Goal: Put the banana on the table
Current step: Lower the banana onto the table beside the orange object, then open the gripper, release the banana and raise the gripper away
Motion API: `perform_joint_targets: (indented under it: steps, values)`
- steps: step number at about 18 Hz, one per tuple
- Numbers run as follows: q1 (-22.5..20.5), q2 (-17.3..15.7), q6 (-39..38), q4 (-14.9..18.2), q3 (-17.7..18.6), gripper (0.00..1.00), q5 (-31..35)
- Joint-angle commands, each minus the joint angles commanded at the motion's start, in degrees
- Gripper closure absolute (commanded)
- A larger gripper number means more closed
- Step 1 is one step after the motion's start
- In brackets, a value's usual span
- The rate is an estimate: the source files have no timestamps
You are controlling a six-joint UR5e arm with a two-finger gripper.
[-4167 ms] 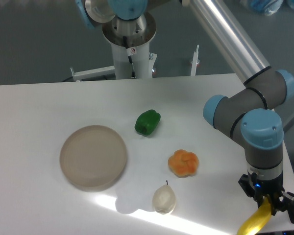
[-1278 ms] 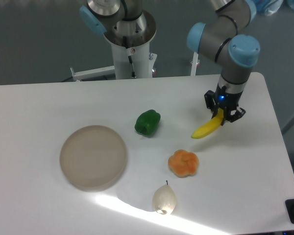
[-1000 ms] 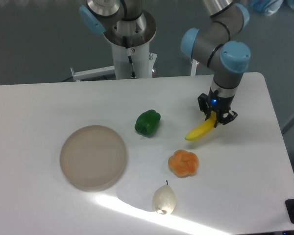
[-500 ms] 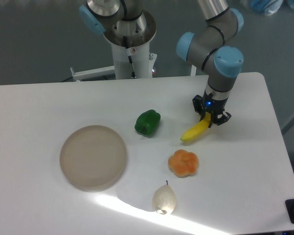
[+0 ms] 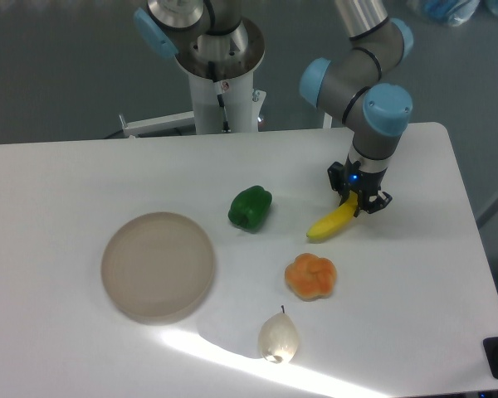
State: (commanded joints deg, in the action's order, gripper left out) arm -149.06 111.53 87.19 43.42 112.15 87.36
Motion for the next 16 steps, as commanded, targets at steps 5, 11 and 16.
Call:
perform_joint_targets:
  steps: [5,11,16]
  values:
    - [0.0,0.2,-0.2,0.0,0.0,0.69,0.0]
    - [0.1,-0.4,-1.0,0.2,-2.8,0.0,-0.2]
    - [2.3,-0.5,-2.5,0.4,-9.9,0.0,-0.1]
